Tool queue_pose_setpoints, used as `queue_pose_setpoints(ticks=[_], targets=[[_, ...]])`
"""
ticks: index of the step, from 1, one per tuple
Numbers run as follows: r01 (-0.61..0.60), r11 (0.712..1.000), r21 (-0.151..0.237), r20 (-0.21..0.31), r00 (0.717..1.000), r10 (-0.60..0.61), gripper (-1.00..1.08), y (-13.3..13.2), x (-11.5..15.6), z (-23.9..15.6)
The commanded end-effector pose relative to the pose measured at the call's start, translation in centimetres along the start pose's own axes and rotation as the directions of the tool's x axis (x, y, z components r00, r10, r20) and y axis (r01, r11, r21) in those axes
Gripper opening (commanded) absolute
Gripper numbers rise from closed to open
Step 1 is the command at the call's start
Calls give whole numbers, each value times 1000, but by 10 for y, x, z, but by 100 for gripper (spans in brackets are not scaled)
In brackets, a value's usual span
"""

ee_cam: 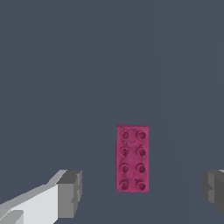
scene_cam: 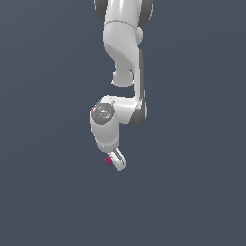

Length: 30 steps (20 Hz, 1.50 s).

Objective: Pick up the object and move it to a goal position.

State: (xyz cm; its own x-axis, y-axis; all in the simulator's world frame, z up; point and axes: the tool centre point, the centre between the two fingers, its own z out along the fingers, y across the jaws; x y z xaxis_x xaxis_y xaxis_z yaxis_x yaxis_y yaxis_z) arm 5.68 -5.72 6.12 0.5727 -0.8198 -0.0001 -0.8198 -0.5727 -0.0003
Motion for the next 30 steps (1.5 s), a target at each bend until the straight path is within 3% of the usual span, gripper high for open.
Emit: queue_pose_setpoints(ticks=[1,15,16,30], targets=[[-1,1000,0,0,1000,1,100,0,0,5],[-5,1000,0,0,1000,5,100,0,0,49],[-5,1000,0,0,1000,5,-100,0,0,49],[-5,1000,0,0,1000,5,-100,1,1,44]])
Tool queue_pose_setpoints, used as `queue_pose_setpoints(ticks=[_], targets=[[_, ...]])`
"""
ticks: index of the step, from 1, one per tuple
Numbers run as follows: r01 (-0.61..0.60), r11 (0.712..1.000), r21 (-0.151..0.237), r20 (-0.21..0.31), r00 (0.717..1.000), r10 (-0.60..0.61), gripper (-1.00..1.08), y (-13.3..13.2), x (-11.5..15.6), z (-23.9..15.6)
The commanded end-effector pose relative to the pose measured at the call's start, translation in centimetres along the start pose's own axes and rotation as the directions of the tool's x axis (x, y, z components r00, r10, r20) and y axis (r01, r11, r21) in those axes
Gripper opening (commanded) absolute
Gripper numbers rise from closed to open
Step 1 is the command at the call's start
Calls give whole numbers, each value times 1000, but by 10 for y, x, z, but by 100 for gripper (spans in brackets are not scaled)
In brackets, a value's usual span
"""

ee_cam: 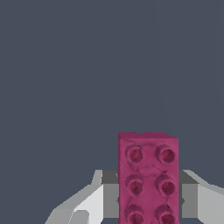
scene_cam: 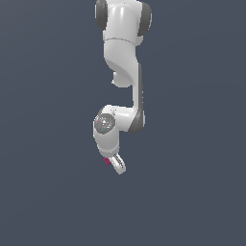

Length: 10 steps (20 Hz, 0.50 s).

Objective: Pick up the object and move it to a goal position.

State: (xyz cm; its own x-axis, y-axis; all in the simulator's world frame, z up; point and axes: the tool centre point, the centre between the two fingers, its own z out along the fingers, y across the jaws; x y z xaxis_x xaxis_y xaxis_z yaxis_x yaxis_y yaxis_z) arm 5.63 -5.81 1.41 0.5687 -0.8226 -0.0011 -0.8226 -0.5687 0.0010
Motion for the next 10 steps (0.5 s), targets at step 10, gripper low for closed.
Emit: queue_pose_setpoints(ticks=[10], targets=[[-1,1000,1,0,1000,1,-100,9,14,-61]])
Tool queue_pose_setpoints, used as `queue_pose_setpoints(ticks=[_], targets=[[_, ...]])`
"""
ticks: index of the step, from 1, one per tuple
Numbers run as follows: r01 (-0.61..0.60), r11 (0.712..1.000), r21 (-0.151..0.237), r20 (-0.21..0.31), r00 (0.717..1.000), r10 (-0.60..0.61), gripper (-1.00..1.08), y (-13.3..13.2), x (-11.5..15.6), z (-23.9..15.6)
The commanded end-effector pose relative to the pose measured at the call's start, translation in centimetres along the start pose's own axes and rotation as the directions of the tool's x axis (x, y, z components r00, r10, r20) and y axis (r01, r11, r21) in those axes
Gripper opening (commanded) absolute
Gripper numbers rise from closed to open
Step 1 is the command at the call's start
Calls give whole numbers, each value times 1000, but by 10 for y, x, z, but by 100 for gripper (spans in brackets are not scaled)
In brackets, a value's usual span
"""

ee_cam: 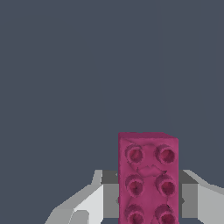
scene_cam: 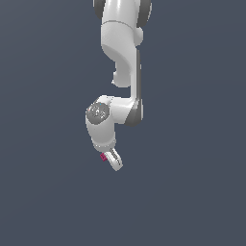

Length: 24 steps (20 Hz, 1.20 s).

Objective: Pick up the object and move it to a goal position.

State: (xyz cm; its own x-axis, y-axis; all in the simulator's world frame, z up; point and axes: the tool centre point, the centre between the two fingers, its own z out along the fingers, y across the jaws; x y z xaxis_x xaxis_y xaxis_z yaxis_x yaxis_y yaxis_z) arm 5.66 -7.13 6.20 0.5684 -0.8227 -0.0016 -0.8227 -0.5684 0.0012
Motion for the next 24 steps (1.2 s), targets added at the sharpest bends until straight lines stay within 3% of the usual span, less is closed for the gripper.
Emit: queue_pose_setpoints(ticks=[1,24], targets=[[0,1000,1,-1,1000,0,-100,3,5,-23],[-1,1000,0,-2,1000,1,-100,38,66,-275]])
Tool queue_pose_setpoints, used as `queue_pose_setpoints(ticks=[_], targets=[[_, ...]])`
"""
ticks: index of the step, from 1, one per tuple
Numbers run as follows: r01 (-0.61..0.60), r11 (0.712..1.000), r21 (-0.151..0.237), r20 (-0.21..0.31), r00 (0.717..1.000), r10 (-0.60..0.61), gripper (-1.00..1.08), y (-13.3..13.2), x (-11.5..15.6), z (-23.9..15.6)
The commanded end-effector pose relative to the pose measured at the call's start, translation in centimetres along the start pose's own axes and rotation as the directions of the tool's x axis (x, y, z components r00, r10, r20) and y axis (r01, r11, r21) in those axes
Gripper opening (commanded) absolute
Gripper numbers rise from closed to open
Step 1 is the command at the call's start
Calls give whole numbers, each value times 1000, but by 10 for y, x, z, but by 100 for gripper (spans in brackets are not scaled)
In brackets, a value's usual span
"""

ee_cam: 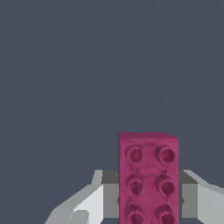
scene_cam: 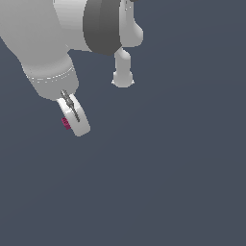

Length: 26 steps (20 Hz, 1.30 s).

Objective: Pick up the object and move it to a goal position.

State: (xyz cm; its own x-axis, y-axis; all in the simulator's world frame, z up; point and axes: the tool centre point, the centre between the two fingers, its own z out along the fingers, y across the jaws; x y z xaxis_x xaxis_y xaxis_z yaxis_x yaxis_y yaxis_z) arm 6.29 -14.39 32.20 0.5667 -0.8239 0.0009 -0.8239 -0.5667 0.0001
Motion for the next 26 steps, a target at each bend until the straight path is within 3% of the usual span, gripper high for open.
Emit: queue_pose_setpoints(ticks=[1,14,26], targets=[[1,1000,-1,0,1000,-1,-100,3,6,-24],[3,1000,-1,1,1000,-3,-100,11,28,-107],[3,1000,-1,1,1000,-3,-100,13,37,-137]])
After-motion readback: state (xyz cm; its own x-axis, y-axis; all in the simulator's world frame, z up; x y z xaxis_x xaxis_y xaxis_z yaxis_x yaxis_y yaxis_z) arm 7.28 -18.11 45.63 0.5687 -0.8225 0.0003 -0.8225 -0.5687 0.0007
